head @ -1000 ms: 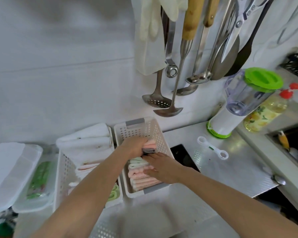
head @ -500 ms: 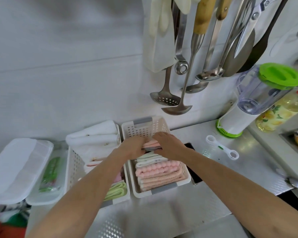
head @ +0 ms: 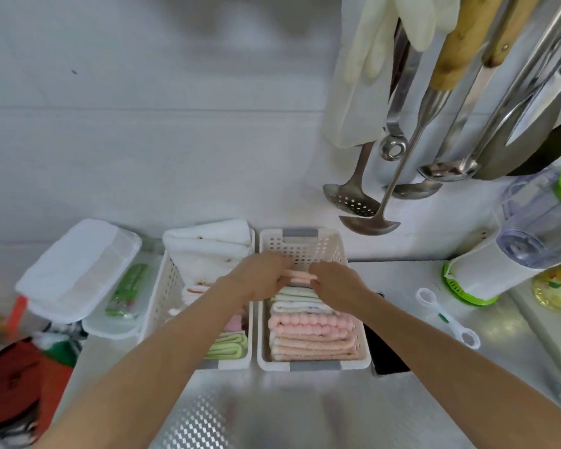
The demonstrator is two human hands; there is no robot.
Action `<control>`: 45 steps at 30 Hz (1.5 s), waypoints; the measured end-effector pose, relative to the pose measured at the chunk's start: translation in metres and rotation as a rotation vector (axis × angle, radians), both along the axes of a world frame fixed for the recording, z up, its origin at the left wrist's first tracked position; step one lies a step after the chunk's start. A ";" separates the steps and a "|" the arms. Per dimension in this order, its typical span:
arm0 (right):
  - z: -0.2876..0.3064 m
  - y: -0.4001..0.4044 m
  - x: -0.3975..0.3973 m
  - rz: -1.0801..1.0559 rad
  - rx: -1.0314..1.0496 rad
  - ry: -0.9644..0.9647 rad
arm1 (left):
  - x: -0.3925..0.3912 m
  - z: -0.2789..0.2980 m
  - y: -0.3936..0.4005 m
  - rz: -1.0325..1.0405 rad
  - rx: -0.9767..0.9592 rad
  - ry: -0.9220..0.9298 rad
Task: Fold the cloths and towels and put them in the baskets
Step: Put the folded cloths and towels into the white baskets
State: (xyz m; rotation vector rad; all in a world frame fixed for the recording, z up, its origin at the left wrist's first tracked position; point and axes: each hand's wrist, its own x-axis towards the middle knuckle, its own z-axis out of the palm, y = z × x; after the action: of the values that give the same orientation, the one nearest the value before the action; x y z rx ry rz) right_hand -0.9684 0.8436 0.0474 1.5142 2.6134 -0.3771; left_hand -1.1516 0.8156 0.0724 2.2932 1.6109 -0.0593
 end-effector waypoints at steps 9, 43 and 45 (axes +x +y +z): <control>0.051 -0.024 -0.099 0.218 0.131 0.171 | -0.084 0.050 -0.088 0.446 0.115 0.030; 0.037 -1.004 -0.634 2.003 -0.192 0.100 | -0.279 0.025 -1.131 2.390 -0.124 0.140; 0.040 -1.057 -0.646 2.103 -0.215 0.091 | -0.272 0.023 -1.166 2.520 -0.107 0.126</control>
State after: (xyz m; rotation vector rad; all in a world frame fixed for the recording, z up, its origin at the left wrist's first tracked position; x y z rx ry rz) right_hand -1.6143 -0.2129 0.0877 -1.4647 2.4284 -0.3261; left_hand -1.4235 -0.3501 0.0950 -0.9052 2.8343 0.2778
